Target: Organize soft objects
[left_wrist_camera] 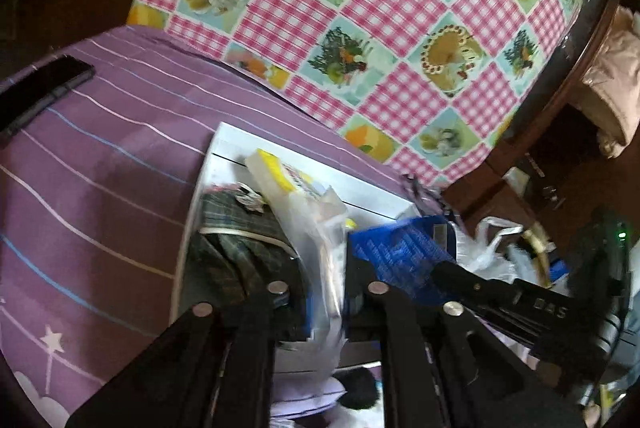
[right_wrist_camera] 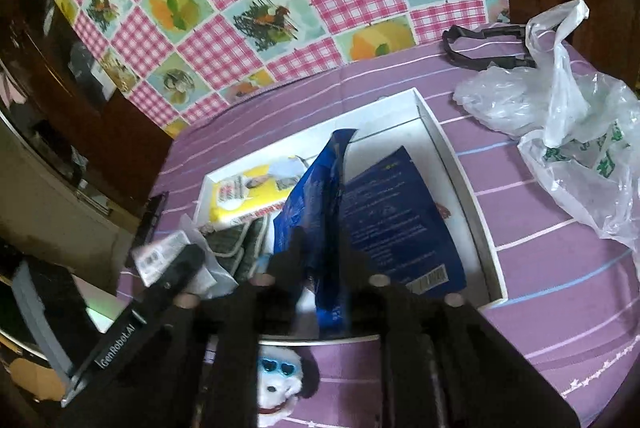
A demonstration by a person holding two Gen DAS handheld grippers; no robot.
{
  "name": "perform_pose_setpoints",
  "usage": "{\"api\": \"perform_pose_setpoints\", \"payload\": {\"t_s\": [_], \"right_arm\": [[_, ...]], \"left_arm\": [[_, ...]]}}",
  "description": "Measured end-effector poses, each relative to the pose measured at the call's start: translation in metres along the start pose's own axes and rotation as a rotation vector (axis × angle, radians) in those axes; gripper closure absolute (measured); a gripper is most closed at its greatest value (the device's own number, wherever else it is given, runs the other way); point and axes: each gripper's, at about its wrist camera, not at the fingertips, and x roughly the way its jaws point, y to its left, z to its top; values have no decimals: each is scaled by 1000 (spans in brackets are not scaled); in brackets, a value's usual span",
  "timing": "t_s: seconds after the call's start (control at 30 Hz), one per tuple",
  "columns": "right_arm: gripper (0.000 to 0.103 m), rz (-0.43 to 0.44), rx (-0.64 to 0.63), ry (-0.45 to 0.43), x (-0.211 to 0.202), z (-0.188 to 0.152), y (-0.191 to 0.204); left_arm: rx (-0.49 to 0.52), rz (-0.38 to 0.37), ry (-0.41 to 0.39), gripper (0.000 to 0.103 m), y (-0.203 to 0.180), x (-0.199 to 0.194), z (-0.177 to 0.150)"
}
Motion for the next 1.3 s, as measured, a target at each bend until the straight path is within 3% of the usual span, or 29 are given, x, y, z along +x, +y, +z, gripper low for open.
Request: {"api": "perform_pose_setpoints", "payload": {"t_s": [0.03,0.07,0.1,0.13,0.17,0.23,0.4,0.7,0.83,0.97,1.3], "right_arm": [[61,-7,-7,-2,0,0,1],[48,-13,-6,-13,-2,1,1],[42,-16,0,-24,-5,2,0],[32,-19,9,-33,-8,3,-2],[26,-26,21,-51,-13,4,-3],[23,-47,22,-74,-19,6,-2],[23,-148,-37,-131,-39,5,4],[23,-196,-158,-232,-76,-20,14],[23,-176,-188,-264,-98,-33,15],[23,-130,-194,-302,-123,-54,13],[23,-68,-206,-229,-129,-89,10]], "left_arm": [[3,4,2,73,-1,0,0],[1,-2,1,52,-1,-2,0],[-2,-18,-11,37,-2,-4,1],[-2,-32,-32,34,-2,-8,1],[1,-32,-52,33,-3,-12,2],[18,-14,-68,32,-6,-17,4],[35,-11,-80,32,-11,-21,6],[147,18,-113,32,-38,-33,1],[226,25,-127,32,-56,-41,-7],[241,42,-111,32,-69,-45,-21],[346,176,-52,32,-72,-71,-50]]}}
